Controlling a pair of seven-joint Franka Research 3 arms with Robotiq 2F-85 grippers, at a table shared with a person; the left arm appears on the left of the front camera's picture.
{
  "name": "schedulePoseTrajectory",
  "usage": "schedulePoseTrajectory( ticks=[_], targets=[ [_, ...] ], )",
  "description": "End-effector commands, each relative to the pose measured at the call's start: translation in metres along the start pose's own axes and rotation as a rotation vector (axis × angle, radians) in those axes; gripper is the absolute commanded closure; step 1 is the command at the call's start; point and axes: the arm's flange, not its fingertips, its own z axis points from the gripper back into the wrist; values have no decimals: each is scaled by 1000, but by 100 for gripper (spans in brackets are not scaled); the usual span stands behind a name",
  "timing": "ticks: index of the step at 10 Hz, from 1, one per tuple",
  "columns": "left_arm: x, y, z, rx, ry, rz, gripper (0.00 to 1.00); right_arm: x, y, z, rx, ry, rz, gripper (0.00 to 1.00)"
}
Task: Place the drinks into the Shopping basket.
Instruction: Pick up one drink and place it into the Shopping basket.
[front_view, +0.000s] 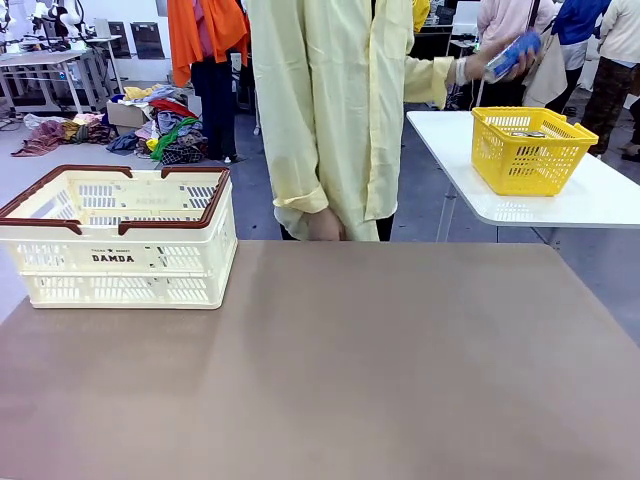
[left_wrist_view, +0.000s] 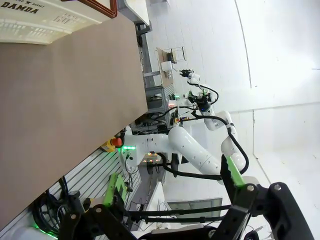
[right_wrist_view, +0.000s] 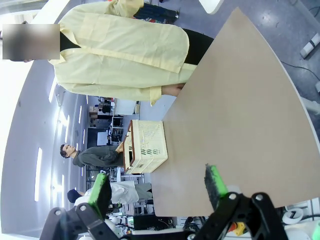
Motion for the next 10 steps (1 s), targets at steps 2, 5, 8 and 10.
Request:
schedulePoseTrajectory(
  ticks=[2, 5, 8, 10],
  targets=[
    [-3, 2, 0, -8, 10, -17, 0, 0, 2, 2, 28, -18, 26, 0],
    [-3, 2, 0, -8, 10, -17, 0, 0, 2, 2, 28, -18, 26, 0],
    [-3, 2, 0, -8, 10, -17, 0, 0, 2, 2, 28, -18, 26, 0],
    [-3, 2, 0, -8, 10, -17, 0, 0, 2, 2, 28, -18, 26, 0]
  ],
)
